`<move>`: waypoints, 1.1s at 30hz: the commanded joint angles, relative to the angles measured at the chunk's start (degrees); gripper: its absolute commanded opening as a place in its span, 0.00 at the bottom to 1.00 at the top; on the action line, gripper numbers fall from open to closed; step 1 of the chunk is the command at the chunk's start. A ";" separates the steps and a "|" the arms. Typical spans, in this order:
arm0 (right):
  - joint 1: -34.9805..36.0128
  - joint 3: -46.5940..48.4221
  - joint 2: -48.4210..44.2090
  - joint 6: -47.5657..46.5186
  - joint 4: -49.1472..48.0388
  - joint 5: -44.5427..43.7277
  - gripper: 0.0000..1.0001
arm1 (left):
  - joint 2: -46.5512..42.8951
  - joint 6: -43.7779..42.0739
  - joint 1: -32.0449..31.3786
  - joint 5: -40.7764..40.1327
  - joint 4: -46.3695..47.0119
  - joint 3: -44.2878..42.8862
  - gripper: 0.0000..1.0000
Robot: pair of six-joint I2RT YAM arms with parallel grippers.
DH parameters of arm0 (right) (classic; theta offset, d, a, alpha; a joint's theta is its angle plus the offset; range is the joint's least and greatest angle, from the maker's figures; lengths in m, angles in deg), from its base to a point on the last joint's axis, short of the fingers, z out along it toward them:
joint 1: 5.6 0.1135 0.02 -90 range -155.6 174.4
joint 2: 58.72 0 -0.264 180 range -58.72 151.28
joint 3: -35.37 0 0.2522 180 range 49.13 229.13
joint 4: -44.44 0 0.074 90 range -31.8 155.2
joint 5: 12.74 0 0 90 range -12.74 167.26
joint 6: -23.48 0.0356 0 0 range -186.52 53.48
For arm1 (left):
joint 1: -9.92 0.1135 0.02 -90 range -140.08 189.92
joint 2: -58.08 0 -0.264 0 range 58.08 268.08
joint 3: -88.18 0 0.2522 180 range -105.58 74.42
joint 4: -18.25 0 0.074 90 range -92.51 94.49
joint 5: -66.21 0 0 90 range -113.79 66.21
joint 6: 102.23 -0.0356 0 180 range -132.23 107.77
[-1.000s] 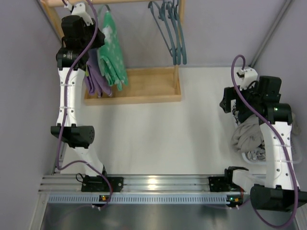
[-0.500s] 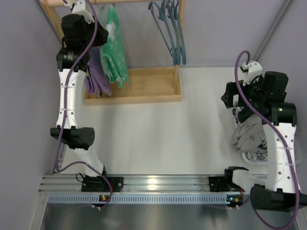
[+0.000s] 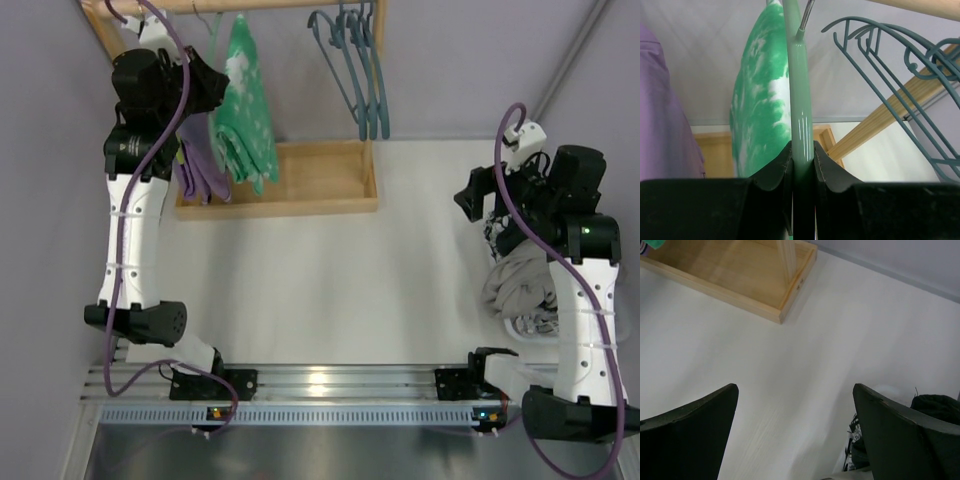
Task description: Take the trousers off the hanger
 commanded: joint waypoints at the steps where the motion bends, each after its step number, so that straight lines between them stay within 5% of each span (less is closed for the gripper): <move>1: 1.72 3.20 -1.19 -0.41 -6.15 3.85 0.99 | -9.88 2.28 -0.37 2.21 17.80 2.59 0.00; 13: 15.86 -0.22 -0.75 2.75 -20.73 -0.80 0.99 | -23.95 6.15 -1.95 3.45 17.72 22.46 0.00; 19: 29.30 -1.27 1.54 5.48 -31.09 -13.53 0.99 | -28.26 9.49 -2.04 1.52 17.28 27.20 0.00; 24: 48.11 -3.30 5.22 -1.62 -41.39 -31.26 0.99 | -29.41 11.60 -2.13 -0.94 14.91 28.89 0.00; 33: 67.54 -3.64 18.58 -4.00 -59.14 -41.22 0.99 | -27.21 14.85 -2.92 -8.84 3.75 27.31 0.00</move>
